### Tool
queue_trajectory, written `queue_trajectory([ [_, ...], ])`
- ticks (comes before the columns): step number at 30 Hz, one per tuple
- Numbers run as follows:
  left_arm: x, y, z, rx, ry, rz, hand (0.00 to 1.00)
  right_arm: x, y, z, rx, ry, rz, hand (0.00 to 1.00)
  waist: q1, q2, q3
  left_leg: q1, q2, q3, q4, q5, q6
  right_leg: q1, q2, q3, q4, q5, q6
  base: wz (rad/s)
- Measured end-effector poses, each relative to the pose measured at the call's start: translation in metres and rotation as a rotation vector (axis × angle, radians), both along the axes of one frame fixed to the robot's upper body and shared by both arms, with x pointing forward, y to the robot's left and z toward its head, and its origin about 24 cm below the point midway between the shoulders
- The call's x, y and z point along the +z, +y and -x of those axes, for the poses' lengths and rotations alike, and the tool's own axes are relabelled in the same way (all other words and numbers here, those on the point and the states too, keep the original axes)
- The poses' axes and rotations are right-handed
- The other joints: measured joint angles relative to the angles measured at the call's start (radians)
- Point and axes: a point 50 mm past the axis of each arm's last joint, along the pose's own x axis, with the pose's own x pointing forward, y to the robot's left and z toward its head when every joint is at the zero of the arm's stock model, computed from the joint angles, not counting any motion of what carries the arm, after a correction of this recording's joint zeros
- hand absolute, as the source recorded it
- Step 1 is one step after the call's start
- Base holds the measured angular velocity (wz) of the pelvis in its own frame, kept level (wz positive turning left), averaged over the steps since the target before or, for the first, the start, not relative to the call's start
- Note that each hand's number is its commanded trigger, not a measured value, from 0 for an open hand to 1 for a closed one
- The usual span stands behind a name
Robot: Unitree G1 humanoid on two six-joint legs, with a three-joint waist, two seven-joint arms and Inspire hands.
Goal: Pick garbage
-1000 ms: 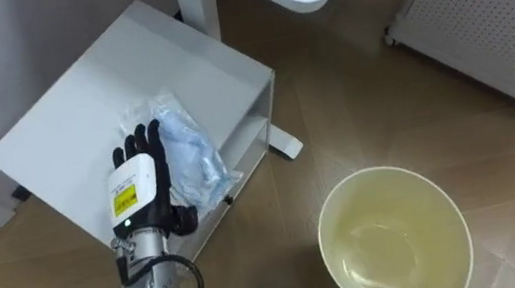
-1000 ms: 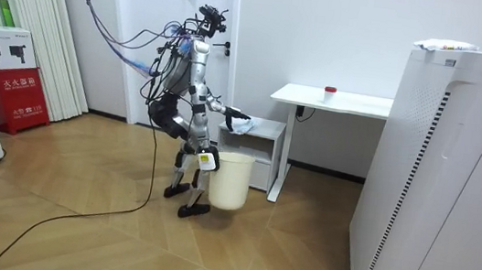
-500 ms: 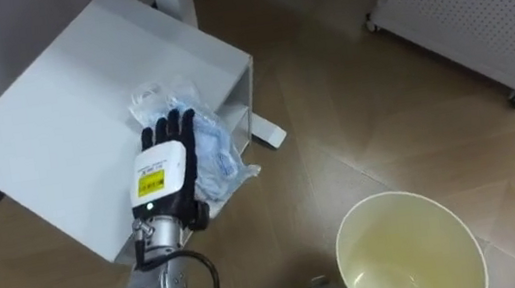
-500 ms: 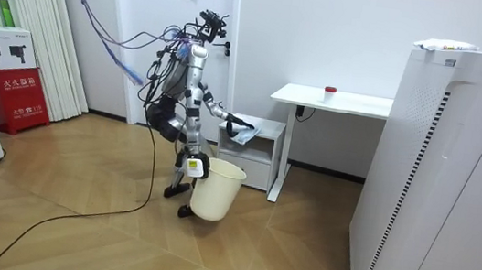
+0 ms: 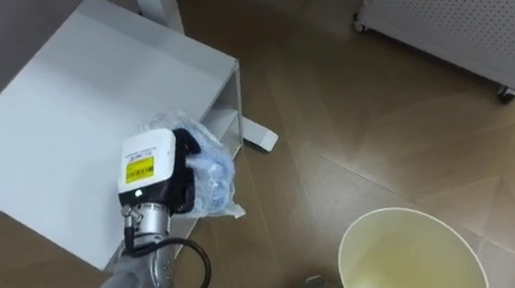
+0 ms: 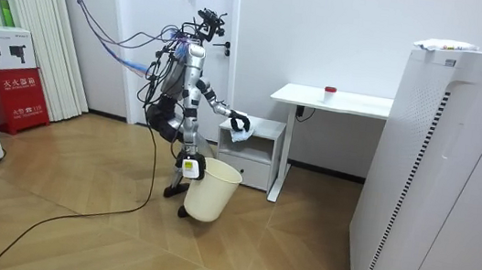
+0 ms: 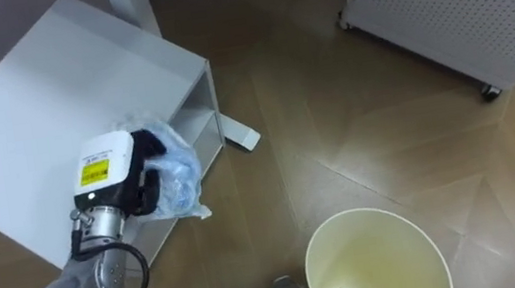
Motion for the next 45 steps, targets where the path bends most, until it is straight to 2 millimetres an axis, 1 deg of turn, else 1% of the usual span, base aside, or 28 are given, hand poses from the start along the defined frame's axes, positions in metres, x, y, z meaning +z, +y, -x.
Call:
queue_trajectory([
  [2, -0.008, 0.004, 0.004, 0.011, 0.049, -0.009, 1.0, -0.001, 0.003, 0.0, 0.003, 0.001, -0.007, 1.0, -0.006, -0.001, -0.0006, 0.005, 0.007, 0.0, -0.005, 0.001, -0.002, 0.006, 0.0, -0.002, -0.011, 0.004, -0.004, -0.09],
  [5, -0.018, 0.007, 0.011, 0.009, 0.092, -0.047, 1.0, -0.003, 0.005, 0.003, 0.001, 0.009, -0.012, 1.0, -0.006, -0.004, -0.0006, 0.0, 0.013, -0.002, -0.01, 0.002, -0.004, 0.006, -0.004, -0.018, -0.024, 0.01, -0.015, -0.05],
  [10, -0.019, 0.01, 0.011, -0.002, 0.104, -0.086, 1.0, -0.004, 0.006, 0.004, -0.019, 0.017, -0.023, 1.0, 0.0, -0.004, -0.0011, 0.008, 0.019, -0.004, -0.026, 0.006, -0.001, 0.021, 0.003, -0.025, -0.048, 0.019, -0.017, -0.03],
  [14, -0.024, 0.012, 0.014, -0.01, 0.146, -0.105, 1.0, -0.004, 0.009, 0.003, -0.038, 0.01, -0.042, 1.0, 0.007, -0.004, -0.001, 0.036, 0.02, -0.004, -0.042, 0.005, -0.002, 0.051, 0.004, -0.028, -0.066, 0.019, -0.017, 0.0],
  [17, -0.028, 0.011, 0.017, -0.015, 0.163, -0.095, 1.0, -0.004, 0.01, 0.001, -0.036, 0.0, -0.039, 1.0, 0.02, -0.004, -0.0009, 0.053, 0.019, -0.002, -0.058, 0.008, -0.006, 0.065, 0.003, -0.028, -0.08, 0.02, -0.017, 0.0],
  [19, -0.029, 0.01, 0.017, -0.017, 0.169, -0.073, 1.0, -0.003, 0.011, -0.001, -0.043, -0.007, -0.036, 1.0, 0.019, -0.004, -0.0009, 0.063, 0.013, -0.003, -0.074, 0.011, -0.007, 0.077, -0.001, -0.028, -0.092, 0.021, -0.017, 0.07],
  [22, -0.03, 0.008, 0.018, -0.014, 0.17, -0.027, 1.0, -0.002, 0.011, -0.004, -0.046, -0.031, -0.023, 1.0, 0.024, -0.003, -0.0005, 0.086, 0.002, -0.005, -0.118, 0.029, -0.009, 0.104, -0.005, -0.031, -0.132, 0.032, -0.014, 0.09],
  [23, -0.03, 0.005, 0.018, -0.021, 0.17, -0.017, 1.0, -0.002, 0.012, -0.004, -0.048, -0.034, -0.017, 1.0, 0.03, -0.002, -0.0006, 0.1, 0.001, -0.006, -0.135, 0.034, -0.009, 0.121, -0.004, -0.034, -0.152, 0.036, -0.014, 0.0],
  [24, -0.031, 0.0, 0.018, -0.03, 0.169, 0.0, 1.0, -0.001, 0.012, -0.006, -0.048, -0.04, -0.014, 1.0, 0.044, -0.002, -0.0001, 0.118, 0.002, -0.005, -0.15, 0.035, -0.01, 0.139, -0.001, -0.034, -0.169, 0.039, -0.013, 0.0],
  [26, -0.032, -0.01, 0.019, -0.035, 0.169, 0.063, 1.0, -0.001, 0.012, -0.006, -0.051, -0.042, -0.005, 1.0, 0.054, 0.0, 0.0, 0.148, -0.005, -0.002, -0.174, 0.038, -0.009, 0.168, -0.006, -0.035, -0.191, 0.041, -0.011, 0.02],
  [28, -0.033, -0.017, 0.02, -0.043, 0.171, 0.12, 1.0, 0.0, 0.016, -0.01, -0.047, -0.06, -0.005, 1.0, 0.062, 0.0, -0.0002, 0.174, -0.008, 0.003, -0.2, 0.041, -0.009, 0.195, -0.008, -0.038, -0.216, 0.042, -0.007, 0.06],
  [29, -0.034, -0.026, 0.021, -0.051, 0.18, 0.173, 1.0, 0.001, 0.019, -0.014, -0.045, -0.072, -0.007, 1.0, 0.063, 0.002, -0.0001, 0.193, -0.015, 0.004, -0.224, 0.05, -0.008, 0.217, -0.017, -0.049, -0.235, 0.044, -0.004, 0.2],
  [30, -0.034, -0.032, 0.022, -0.054, 0.188, 0.218, 1.0, 0.0, 0.023, -0.015, -0.042, -0.077, -0.014, 1.0, 0.064, 0.003, 0.0001, 0.217, -0.025, 0.004, -0.257, 0.063, -0.005, 0.242, -0.024, -0.053, -0.26, 0.047, 0.001, 0.26],
  [31, -0.036, -0.037, 0.024, -0.063, 0.196, 0.242, 1.0, 0.0, 0.024, -0.016, -0.038, -0.08, -0.019, 1.0, 0.066, 0.003, 0.0, 0.23, -0.03, 0.007, -0.275, 0.069, -0.004, 0.254, -0.029, -0.053, -0.273, 0.048, 0.002, 0.29],
  [32, -0.037, -0.048, 0.027, -0.088, 0.213, 0.287, 1.0, 0.001, 0.027, -0.017, -0.028, -0.087, -0.025, 1.0, 0.072, 0.004, 0.0, 0.255, -0.043, 0.008, -0.304, 0.08, -0.004, 0.278, -0.038, -0.057, -0.291, 0.05, 0.005, 0.2],
  [33, -0.04, -0.056, 0.032, -0.109, 0.231, 0.33, 1.0, 0.001, 0.029, -0.019, -0.016, -0.096, -0.033, 1.0, 0.082, 0.004, -0.0002, 0.278, -0.045, 0.017, -0.325, 0.086, -0.002, 0.298, -0.042, -0.06, -0.309, 0.051, 0.006, 0.18],
  [34, -0.042, -0.059, 0.034, -0.118, 0.243, 0.355, 1.0, 0.001, 0.031, -0.02, -0.01, -0.101, -0.038, 1.0, 0.082, 0.004, -0.0006, 0.286, -0.049, 0.019, -0.336, 0.089, -0.002, 0.306, -0.045, -0.061, -0.314, 0.052, 0.007, 0.16],
  [36, -0.049, -0.074, 0.045, -0.159, 0.294, 0.414, 1.0, 0.002, 0.038, -0.024, 0.026, -0.115, -0.045, 1.0, 0.081, 0.001, -0.0016, 0.317, -0.067, 0.025, -0.382, 0.104, -0.001, 0.331, -0.053, -0.062, -0.341, 0.053, 0.012, 0.17],
  [37, -0.051, -0.077, 0.047, -0.168, 0.309, 0.422, 1.0, 0.002, 0.04, -0.025, 0.039, -0.118, -0.051, 1.0, 0.082, 0.0, -0.0025, 0.324, -0.073, 0.024, -0.392, 0.108, -0.001, 0.335, -0.055, -0.062, -0.348, 0.054, 0.014, 0.1],
  [38, -0.055, -0.084, 0.051, -0.189, 0.339, 0.43, 1.0, 0.002, 0.045, -0.027, 0.07, -0.126, -0.058, 1.0, 0.079, 0.0, -0.0029, 0.334, -0.078, 0.026, -0.41, 0.117, 0.0, 0.343, -0.068, -0.067, -0.363, 0.056, 0.016, 0.09],
  [42, -0.058, -0.111, 0.06, -0.282, 0.397, 0.439, 1.0, 0.002, 0.06, -0.031, 0.178, -0.141, -0.073, 1.0, 0.08, -0.001, -0.0033, 0.342, -0.078, 0.025, -0.441, 0.121, 0.0, 0.357, -0.065, -0.079, -0.398, 0.066, 0.019, 0.02],
  [43, -0.058, -0.114, 0.062, -0.295, 0.403, 0.438, 1.0, 0.002, 0.061, -0.031, 0.181, -0.144, -0.075, 1.0, 0.079, -0.002, -0.0037, 0.344, -0.078, 0.025, -0.443, 0.121, 0.0, 0.359, -0.065, -0.08, -0.4, 0.066, 0.019, 0.0],
  [45, -0.06, -0.123, 0.069, -0.351, 0.411, 0.426, 1.0, 0.002, 0.067, -0.033, 0.207, -0.144, -0.082, 1.0, 0.08, -0.003, -0.0052, 0.345, -0.075, 0.025, -0.444, 0.121, 0.0, 0.365, -0.053, -0.08, -0.414, 0.071, 0.021, -0.03],
])
